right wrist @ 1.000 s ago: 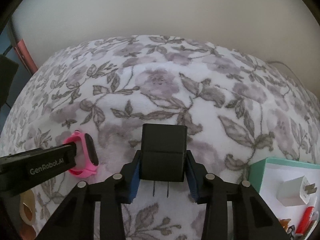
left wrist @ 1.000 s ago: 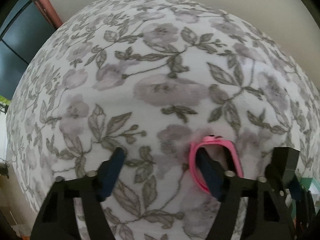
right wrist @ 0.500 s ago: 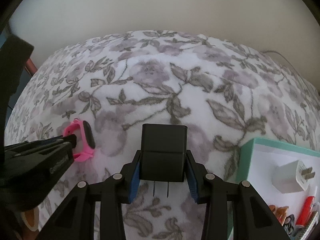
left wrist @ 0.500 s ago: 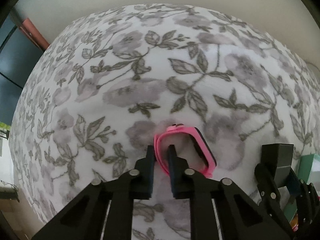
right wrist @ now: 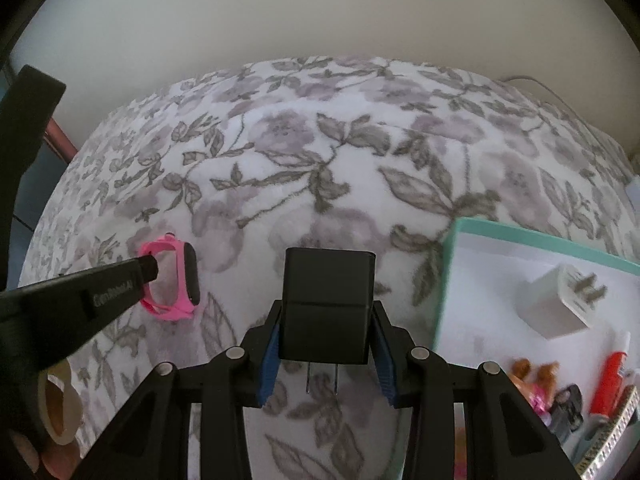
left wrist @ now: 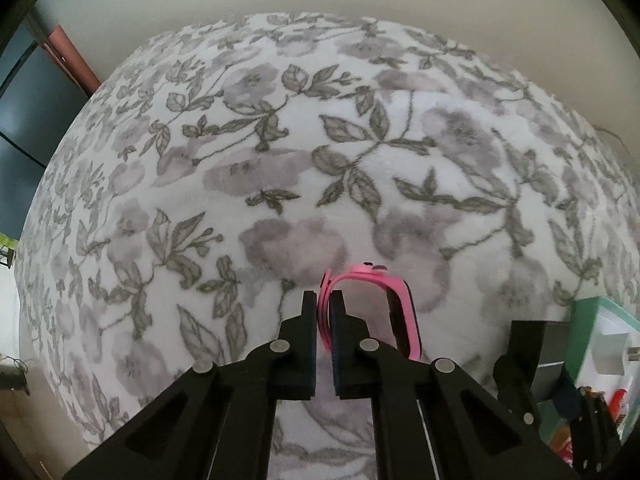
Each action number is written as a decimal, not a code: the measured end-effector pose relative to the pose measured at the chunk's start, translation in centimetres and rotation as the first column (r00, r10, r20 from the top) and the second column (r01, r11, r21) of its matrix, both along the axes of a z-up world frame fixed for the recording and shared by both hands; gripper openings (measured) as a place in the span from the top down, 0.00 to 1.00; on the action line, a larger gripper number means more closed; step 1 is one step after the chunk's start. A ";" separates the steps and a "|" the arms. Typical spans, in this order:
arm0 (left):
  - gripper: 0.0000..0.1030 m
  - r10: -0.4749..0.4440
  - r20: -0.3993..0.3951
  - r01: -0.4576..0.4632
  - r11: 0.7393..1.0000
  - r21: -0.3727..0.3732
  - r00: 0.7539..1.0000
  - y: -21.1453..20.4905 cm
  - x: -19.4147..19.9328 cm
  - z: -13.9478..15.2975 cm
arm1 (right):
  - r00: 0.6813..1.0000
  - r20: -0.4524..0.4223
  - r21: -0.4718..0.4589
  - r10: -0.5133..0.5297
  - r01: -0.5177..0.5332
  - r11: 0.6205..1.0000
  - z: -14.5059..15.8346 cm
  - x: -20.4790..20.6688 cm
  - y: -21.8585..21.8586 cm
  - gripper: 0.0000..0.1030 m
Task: Organize rigid objects
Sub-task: 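Carry the pink watch band and black charger over the tray, then open both tools to drop the watch band and black charger in the tray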
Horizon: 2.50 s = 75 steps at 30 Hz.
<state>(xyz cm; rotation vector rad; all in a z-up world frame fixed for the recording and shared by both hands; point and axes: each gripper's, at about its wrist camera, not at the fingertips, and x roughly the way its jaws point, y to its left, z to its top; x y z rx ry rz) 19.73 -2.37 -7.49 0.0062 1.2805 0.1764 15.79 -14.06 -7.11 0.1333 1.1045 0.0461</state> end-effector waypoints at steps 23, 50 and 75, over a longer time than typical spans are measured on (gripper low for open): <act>0.94 -0.205 0.196 0.218 0.975 -0.048 0.959 -6.7 -10.2 8.9 | 0.968 0.063 0.107 -0.244 0.236 0.966 7.6 -11.3 -10.5 0.59; 0.93 -0.576 0.102 0.581 0.813 -0.030 0.811 -19.7 -16.6 3.6 | 0.865 -0.095 -0.022 -0.494 0.494 0.869 3.0 -16.7 -20.1 0.58; 0.47 -0.494 0.113 0.499 0.867 -0.017 0.862 -16.8 -15.8 4.4 | 0.889 -0.099 -0.064 -0.447 0.442 0.895 3.1 -16.1 -18.7 0.47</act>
